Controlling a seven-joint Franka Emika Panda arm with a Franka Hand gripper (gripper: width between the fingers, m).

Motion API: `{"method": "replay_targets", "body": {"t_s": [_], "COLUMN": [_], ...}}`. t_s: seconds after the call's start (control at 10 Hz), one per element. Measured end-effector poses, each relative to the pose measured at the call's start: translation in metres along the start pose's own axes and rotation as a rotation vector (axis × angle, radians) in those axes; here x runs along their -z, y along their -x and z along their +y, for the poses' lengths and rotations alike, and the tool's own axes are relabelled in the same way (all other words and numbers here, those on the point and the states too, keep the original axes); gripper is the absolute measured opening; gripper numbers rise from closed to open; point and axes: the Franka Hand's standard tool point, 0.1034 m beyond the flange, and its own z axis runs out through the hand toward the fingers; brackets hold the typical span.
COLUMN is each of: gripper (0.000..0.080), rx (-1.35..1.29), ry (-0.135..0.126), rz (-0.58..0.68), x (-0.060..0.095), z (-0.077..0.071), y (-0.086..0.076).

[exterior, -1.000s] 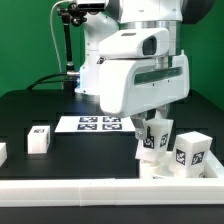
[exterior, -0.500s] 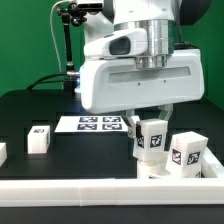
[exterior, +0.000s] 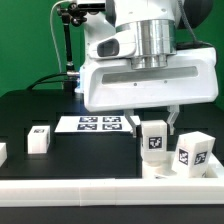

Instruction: Assemble stool

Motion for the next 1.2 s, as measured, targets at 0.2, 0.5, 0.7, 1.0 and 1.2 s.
{"method": "replay_targets", "body": {"t_s": [0.2, 0.5, 0.7, 1.0, 1.2], "gripper": [0.0338, 0.0338, 0.0338, 0.0338, 0.0338], "rx": [-0.184, -0.441, -0.591, -0.877, -1.017], "ry": [0.004, 0.001, -0.004, -0.026, -0.037], "rz": [0.000, 0.002, -0.001, -0.015, -0.025], "x": [-0.0003, -0.0008, -0.0009, -0.0013, -0.0014], "z": [0.0003, 0.0011, 0.0019, 0.0030, 0.0021], "y": [0.0003, 0.0005, 0.0008, 0.0020, 0.0025]}}
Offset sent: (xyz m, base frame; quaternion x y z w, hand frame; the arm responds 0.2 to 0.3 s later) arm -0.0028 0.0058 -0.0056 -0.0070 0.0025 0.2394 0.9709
